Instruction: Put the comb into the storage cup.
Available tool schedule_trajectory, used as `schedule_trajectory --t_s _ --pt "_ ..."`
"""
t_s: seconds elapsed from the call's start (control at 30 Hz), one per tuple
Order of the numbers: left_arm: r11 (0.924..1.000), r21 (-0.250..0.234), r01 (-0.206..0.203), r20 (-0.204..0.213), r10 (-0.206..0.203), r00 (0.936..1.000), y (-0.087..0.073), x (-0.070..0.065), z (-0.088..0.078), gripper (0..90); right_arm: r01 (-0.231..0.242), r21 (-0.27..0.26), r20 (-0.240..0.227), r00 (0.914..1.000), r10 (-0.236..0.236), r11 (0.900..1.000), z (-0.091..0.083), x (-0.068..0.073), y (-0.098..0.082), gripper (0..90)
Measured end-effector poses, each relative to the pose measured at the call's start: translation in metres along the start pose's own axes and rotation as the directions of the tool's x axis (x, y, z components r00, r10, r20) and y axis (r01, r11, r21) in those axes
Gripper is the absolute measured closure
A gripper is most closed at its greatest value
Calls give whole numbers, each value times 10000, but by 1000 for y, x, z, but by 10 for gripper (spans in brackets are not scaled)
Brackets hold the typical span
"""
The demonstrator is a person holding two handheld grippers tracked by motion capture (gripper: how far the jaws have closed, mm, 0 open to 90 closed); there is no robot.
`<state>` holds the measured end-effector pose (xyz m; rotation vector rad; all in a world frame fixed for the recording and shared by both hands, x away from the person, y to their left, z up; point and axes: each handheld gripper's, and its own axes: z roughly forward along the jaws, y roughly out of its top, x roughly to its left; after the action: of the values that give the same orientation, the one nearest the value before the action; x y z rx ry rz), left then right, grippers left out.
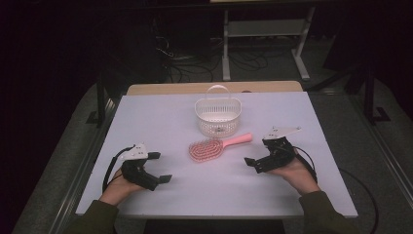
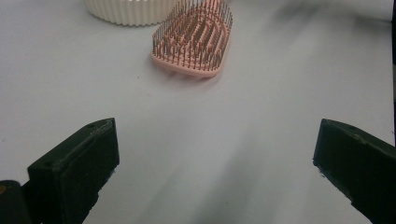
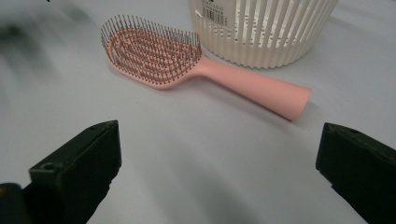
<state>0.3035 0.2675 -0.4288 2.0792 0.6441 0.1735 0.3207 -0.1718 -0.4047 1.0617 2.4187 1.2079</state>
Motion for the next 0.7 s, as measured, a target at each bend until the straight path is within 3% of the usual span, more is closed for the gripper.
schedule_trajectory --t_s 0.7 --pt "10000 7 -41 67 41 10000 0 -2 1 1 -125 147 190 9997 122 9998 7 -9 15 26"
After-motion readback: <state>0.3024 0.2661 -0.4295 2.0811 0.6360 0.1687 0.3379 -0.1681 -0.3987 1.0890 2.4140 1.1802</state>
